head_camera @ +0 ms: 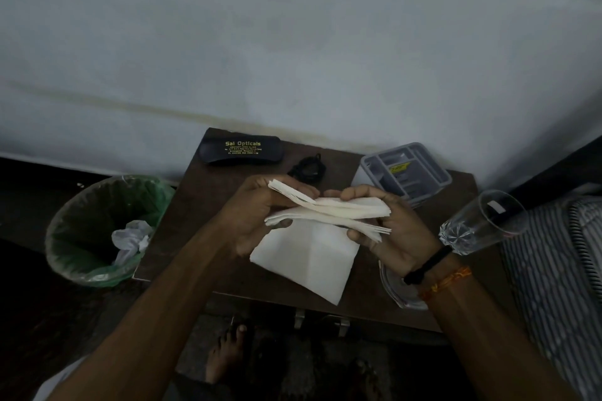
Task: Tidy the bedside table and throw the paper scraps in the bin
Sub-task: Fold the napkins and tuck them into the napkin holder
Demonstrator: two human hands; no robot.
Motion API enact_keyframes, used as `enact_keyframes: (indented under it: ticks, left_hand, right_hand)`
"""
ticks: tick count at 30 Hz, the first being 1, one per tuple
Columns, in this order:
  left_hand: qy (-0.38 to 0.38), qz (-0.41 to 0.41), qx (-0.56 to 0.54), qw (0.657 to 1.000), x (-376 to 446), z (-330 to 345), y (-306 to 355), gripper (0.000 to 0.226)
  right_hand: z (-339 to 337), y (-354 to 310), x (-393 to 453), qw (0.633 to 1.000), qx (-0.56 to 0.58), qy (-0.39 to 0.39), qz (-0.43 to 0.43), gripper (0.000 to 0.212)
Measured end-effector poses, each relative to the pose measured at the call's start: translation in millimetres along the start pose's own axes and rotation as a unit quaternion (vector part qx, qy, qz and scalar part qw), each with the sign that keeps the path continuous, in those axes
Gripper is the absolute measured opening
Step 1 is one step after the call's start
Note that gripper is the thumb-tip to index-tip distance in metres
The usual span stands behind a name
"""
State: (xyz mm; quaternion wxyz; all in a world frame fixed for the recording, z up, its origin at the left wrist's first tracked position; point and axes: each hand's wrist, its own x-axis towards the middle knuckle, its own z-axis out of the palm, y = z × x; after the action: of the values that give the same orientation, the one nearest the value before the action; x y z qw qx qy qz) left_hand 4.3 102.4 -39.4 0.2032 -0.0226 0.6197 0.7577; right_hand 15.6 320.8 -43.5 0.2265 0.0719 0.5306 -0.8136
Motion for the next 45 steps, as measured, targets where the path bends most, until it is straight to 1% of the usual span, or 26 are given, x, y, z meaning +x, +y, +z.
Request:
enact_keyframes:
  ticks: [2, 6, 9, 12, 16, 18, 19, 20, 21, 23, 24, 25, 27, 28, 29, 30, 32, 33, 34, 36, 38, 39, 40, 42, 43, 45]
  left_hand:
    - [0.000, -0.014, -0.013, 1.000, -1, 1, 0, 0.033]
    - [0.032, -0.061, -0.032, 0.997, 3, 0, -1, 0.024]
    - [0.038, -0.061, -0.022, 0.997, 4, -3, -1, 0.028]
    - [0.027, 0.004, 0.041, 0.999, 0, -2, -2, 0.030]
    - [0.029, 0.125, 0.057, 0.990, -3, -2, 0, 0.036]
    - [0.030, 0.176, 0.086, 0.980, -3, -3, 1, 0.038]
    - [0.034, 0.198, 0.110, 0.973, -2, -4, 1, 0.037]
    - [0.034, 0.217, 0.133, 0.966, -1, -4, 0, 0.037]
    - [0.033, 0.234, 0.150, 0.960, -1, -4, -2, 0.039]
    - [0.033, 0.261, 0.167, 0.950, -1, -5, -4, 0.041]
    - [0.034, 0.272, 0.171, 0.946, -1, -5, -4, 0.038]
    - [0.033, 0.278, 0.172, 0.944, -1, -6, -3, 0.036]
    - [0.024, 0.267, 0.174, 0.948, -1, -6, -1, 0.031]
    - [0.021, 0.248, 0.172, 0.953, 0, -6, -1, 0.027]
    - [0.025, 0.218, 0.161, 0.962, 0, -7, -2, 0.024]
    - [0.036, 0.175, 0.139, 0.974, 0, -7, -2, 0.025]
    - [0.036, 0.074, 0.098, 0.992, -1, -6, -1, 0.032]
    - [0.019, 0.041, 0.079, 0.996, -2, -6, -2, 0.035]
    - [0.002, 0.021, 0.054, 0.998, -2, -6, -1, 0.036]
    - [-0.011, 0.012, -0.008, 1.000, -4, -6, 2, 0.027]
    - [-0.029, 0.039, -0.052, 0.997, -5, -7, 5, 0.012]
    - [-0.038, 0.047, -0.065, 0.996, -5, -8, 5, 0.009]
    - [-0.042, 0.047, -0.072, 0.995, -5, -8, 6, 0.011]
    - [-0.044, 0.041, -0.068, 0.996, -4, -8, 7, 0.027]
    - [-0.044, 0.038, -0.067, 0.996, -4, -7, 7, 0.034]
    - [-0.042, 0.040, -0.074, 0.996, -4, -6, 7, 0.042]
  right_hand:
    - [0, 2, 1, 1.000, -0.013, 0.011, -0.005, 0.023]
    - [-3, 8, 7, 0.998, -0.028, 0.042, -0.028, 0.045]
    - [-3, 10, 8, 0.996, -0.048, 0.055, -0.044, 0.051]
    - [1, 10, 7, 0.993, -0.090, 0.053, -0.061, 0.058]
    - [6, 14, 10, 0.988, -0.083, 0.076, -0.105, 0.057]
    - [9, 15, 11, 0.980, -0.094, 0.101, -0.145, 0.050]
    - [10, 15, 11, 0.975, -0.102, 0.110, -0.165, 0.042]
    - [11, 15, 12, 0.968, -0.121, 0.107, -0.190, 0.032]
    - [13, 15, 11, 0.961, -0.143, 0.095, -0.216, 0.026]
    - [15, 17, 11, 0.948, -0.182, 0.079, -0.250, 0.050]
    - [15, 16, 11, 0.947, -0.187, 0.078, -0.249, 0.058]
    - [16, 15, 11, 0.946, -0.189, 0.076, -0.251, 0.060]
    - [15, 15, 10, 0.943, -0.207, 0.068, -0.252, 0.054]
    - [15, 14, 9, 0.940, -0.216, 0.066, -0.256, 0.045]
    - [16, 13, 8, 0.942, -0.215, 0.064, -0.252, 0.034]
    - [15, 14, 8, 0.951, -0.193, 0.062, -0.232, 0.030]
    - [17, 11, 4, 0.977, -0.129, 0.046, -0.161, 0.043]
    - [17, 10, 3, 0.985, -0.110, 0.022, -0.135, 0.048]
    - [16, 10, 3, 0.988, -0.096, -0.001, -0.118, 0.049]
    - [15, 7, 2, 0.992, -0.066, -0.017, -0.108, 0.038]
    - [14, 4, 1, 0.992, -0.056, -0.026, -0.113, 0.021]
    - [14, 2, 0, 0.991, -0.055, -0.035, -0.113, 0.019]
    - [14, 0, 0, 0.992, -0.055, -0.037, -0.111, 0.022]
    - [12, -3, -1, 0.993, -0.049, -0.030, -0.106, 0.033]
    - [10, -4, -1, 0.993, -0.042, -0.029, -0.106, 0.035]
    - [8, -5, 0, 0.993, -0.035, -0.031, -0.112, 0.027]
